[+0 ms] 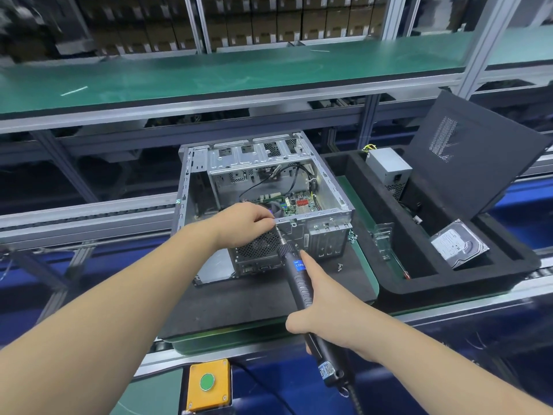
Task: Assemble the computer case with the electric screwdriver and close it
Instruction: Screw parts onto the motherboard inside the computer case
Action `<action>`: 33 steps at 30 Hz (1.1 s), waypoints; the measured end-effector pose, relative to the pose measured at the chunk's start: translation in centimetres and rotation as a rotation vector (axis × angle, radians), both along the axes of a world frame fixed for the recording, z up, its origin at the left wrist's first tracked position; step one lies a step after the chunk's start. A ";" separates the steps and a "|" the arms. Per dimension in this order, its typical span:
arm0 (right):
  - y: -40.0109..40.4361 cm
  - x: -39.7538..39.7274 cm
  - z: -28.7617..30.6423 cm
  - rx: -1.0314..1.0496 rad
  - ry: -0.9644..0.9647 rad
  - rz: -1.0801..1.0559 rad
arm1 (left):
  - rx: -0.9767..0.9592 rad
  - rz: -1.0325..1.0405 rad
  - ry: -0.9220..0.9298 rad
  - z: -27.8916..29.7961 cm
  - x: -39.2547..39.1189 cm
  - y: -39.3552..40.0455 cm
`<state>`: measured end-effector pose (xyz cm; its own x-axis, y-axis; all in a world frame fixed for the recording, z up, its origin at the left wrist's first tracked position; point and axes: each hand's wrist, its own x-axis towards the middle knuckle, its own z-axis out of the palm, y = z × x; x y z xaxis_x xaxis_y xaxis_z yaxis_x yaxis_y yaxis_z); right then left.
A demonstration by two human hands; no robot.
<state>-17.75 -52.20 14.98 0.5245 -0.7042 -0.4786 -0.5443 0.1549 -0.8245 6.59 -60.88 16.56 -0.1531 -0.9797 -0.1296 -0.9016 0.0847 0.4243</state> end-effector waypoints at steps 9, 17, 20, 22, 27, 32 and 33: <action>0.0 0.1 0.2 0.024 0.012 0.000 | -0.130 0.054 -0.015 -1.0 -0.4 1.0; 0.1 0.3 0.1 0.019 0.015 -0.003 | -0.143 0.082 -0.013 -1.3 0.0 0.9; 0.0 0.2 0.1 0.012 0.035 0.003 | -0.135 0.088 0.024 -1.2 -0.1 0.9; -0.1 0.2 0.1 0.009 0.041 0.001 | -0.139 0.091 0.016 -1.1 -0.2 0.9; 0.1 0.3 0.3 0.020 0.031 -0.007 | -0.149 0.067 -0.016 -1.0 -0.3 1.2; 0.0 0.2 0.5 0.023 0.030 -0.006 | -0.184 0.046 -0.009 -1.2 -0.1 1.3; 0.0 0.1 0.5 0.019 0.033 -0.004 | -0.188 0.043 -0.008 -1.3 -0.1 1.3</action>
<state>-17.60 -52.23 15.44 0.5053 -0.6969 -0.5090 -0.5703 0.1730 -0.8030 6.50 -59.59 15.31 -0.1106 -0.9923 0.0552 -0.9094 0.1234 0.3971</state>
